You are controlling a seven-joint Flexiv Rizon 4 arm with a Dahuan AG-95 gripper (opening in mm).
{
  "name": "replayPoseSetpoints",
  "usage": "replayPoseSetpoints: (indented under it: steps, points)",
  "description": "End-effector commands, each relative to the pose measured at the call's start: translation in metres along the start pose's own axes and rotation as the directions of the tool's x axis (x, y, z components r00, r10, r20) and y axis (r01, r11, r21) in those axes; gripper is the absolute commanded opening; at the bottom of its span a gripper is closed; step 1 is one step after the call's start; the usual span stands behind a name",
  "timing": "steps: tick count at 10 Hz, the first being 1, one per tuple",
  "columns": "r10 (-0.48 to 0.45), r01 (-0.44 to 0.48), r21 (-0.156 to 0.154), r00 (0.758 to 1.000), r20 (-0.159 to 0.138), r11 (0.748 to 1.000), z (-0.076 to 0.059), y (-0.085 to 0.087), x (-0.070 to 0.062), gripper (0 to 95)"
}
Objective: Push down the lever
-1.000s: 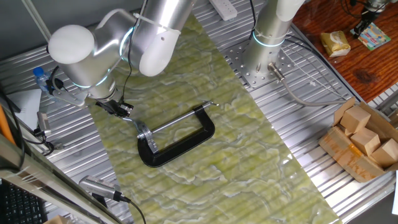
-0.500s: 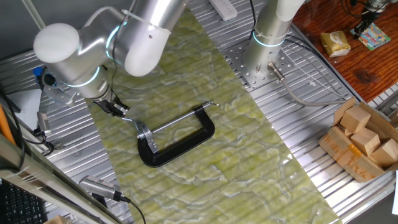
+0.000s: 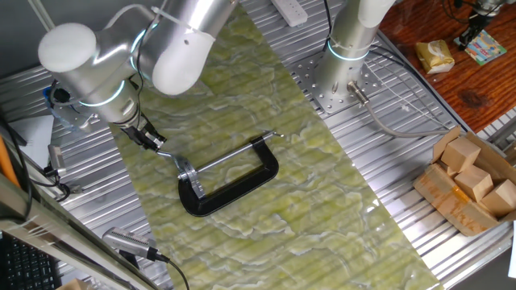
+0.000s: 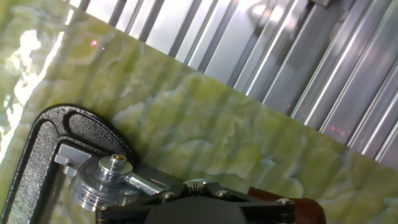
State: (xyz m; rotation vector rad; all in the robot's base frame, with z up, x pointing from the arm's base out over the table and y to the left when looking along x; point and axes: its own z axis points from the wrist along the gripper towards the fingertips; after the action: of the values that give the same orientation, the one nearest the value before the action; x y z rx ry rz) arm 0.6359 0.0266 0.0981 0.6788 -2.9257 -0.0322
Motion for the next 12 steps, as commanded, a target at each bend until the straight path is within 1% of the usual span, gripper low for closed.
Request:
replayPoseSetpoints:
  steps: [1, 4, 6, 8, 9, 12]
  points:
    - [0.000, 0.000, 0.009, 1.000, -0.014, 1.000, 0.000, 0.000, 0.000, 0.0]
    - [-0.006, 0.006, 0.021, 1.000, -0.014, 1.000, 0.001, 0.000, 0.000, 0.0]
    - [-0.016, 0.016, 0.024, 1.000, -0.008, 1.000, 0.012, -0.004, -0.001, 0.0]
    - [-0.016, 0.016, 0.028, 1.000, -0.005, 0.999, 0.019, -0.006, -0.002, 0.0]
    - [-0.015, 0.016, 0.028, 1.000, -0.005, 0.999, 0.020, -0.006, -0.002, 0.0]
    - [-0.019, 0.019, 0.030, 1.000, 0.006, 0.999, 0.031, -0.009, -0.004, 0.0]
